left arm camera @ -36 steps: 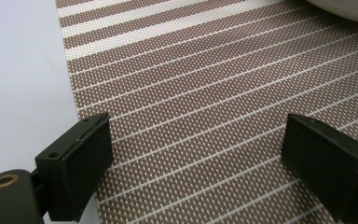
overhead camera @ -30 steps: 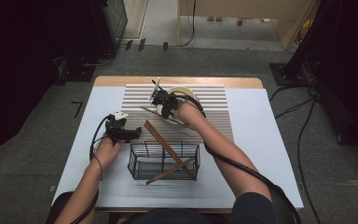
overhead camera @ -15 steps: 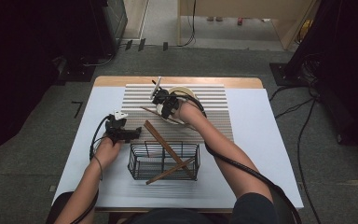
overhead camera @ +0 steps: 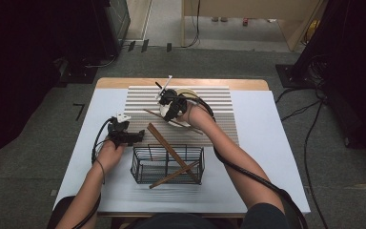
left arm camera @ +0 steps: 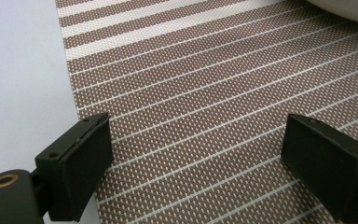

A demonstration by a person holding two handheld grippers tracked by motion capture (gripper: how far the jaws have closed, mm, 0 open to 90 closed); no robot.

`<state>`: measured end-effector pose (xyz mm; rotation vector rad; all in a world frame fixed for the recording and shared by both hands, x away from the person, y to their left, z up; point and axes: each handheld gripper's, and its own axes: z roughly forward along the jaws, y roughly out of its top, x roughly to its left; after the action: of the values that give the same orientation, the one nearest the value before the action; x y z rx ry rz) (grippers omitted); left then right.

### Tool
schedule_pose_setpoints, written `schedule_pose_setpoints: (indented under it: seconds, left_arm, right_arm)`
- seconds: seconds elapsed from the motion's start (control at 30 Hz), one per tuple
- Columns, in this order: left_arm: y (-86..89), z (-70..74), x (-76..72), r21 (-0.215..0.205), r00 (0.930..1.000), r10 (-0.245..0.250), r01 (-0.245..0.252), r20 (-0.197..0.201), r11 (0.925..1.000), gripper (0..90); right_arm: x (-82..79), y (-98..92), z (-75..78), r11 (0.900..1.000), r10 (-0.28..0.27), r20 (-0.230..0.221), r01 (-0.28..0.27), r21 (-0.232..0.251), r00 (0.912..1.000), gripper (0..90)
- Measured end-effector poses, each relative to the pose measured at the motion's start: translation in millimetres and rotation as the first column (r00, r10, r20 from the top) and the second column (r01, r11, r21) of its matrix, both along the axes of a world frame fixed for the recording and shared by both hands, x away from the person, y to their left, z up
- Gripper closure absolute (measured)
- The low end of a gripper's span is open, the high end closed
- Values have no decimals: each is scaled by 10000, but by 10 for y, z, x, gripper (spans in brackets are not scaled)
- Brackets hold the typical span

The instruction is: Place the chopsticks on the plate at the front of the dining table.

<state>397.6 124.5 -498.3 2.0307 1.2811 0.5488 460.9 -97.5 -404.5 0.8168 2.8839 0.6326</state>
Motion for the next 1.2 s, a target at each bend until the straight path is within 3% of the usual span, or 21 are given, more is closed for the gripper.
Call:
schedule_pose_setpoints:
  seconds: [0.2, 0.5, 1.2]
  left_arm:
    - [0, -1, -1, -4, 10000, 2, -2, 10, 10000, 90]
    - [0, -1, -1, 0, 10000, 0, 0, 10, 10000, 90]
    - [0, -2, -1, -4, 10000, 3, -3, 22, 10000, 90]
  right_arm:
    - [-91, -57, 36, 9957, 202, -45, -197, 907, 9998, 543]
    - [-181, -118, 20, 9829, 314, 24, -314, 1817, 9995, 333]
    - [-376, -301, 43, 9540, 234, 394, -341, 2980, 9989, 319]
